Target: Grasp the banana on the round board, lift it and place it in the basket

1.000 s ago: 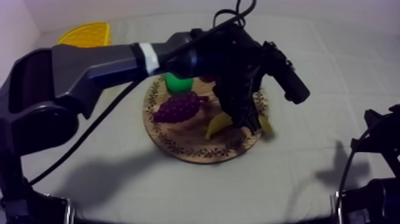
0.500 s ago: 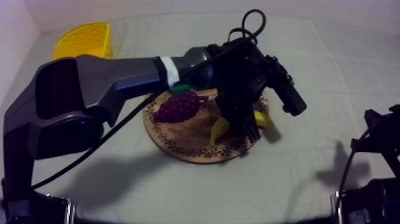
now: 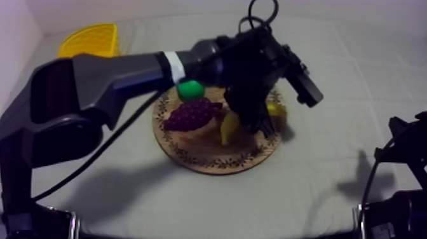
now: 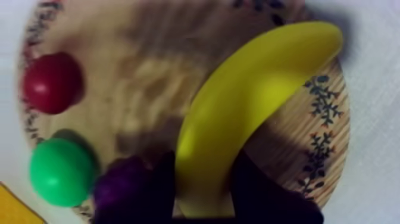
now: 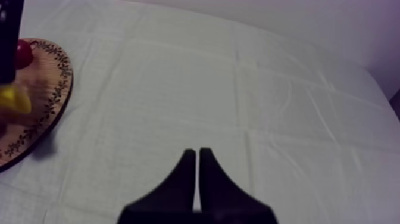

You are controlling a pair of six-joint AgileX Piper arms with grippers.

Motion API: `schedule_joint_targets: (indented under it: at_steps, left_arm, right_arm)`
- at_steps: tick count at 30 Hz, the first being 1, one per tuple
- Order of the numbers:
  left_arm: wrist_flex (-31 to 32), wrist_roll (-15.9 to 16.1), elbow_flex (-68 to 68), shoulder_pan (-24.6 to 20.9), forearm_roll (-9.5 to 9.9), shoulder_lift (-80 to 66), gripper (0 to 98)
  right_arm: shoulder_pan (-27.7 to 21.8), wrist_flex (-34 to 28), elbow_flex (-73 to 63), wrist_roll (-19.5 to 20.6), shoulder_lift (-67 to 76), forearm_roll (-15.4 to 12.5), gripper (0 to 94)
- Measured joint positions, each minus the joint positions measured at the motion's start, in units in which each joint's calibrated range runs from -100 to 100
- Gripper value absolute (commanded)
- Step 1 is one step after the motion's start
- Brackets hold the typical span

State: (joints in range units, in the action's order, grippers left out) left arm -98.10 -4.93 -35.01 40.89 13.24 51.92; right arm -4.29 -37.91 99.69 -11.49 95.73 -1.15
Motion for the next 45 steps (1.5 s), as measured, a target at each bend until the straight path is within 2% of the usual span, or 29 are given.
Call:
schedule_joint_targets:
  at_steps: [7,12,16,22,33,38,45]
  left_arm:
    - [-0.9,1.0,-0.3,-2.8,4.74,-8.6,20.9]
    - [-1.6,2.4,1.8,-7.5,7.77,-16.2,20.8]
    - [-1.7,3.5,3.9,-12.2,9.17,-21.3,20.7]
    - [0.2,4.9,7.6,-20.6,9.93,-25.8,20.5]
    - [8.0,4.5,16.5,-33.1,9.72,-25.4,20.6]
    - [11.2,3.6,19.7,-35.5,9.18,-23.5,20.6]
    - [14.2,1.8,22.5,-36.0,8.29,-21.2,20.6]
  right_arm:
    - [0.0,0.0,0.0,0.0,0.0,0.0,0.3]
    - [0.0,0.0,0.0,0.0,0.0,0.0,0.3]
    - [0.0,0.0,0.0,0.0,0.0,0.0,0.3]
    - [0.0,0.0,0.0,0.0,0.0,0.0,0.3]
    - [0.0,0.0,0.0,0.0,0.0,0.0,0.3]
    - [0.0,0.0,0.0,0.0,0.0,0.0,0.3]
    - [0.0,0.0,0.0,0.0,0.0,0.0,0.3]
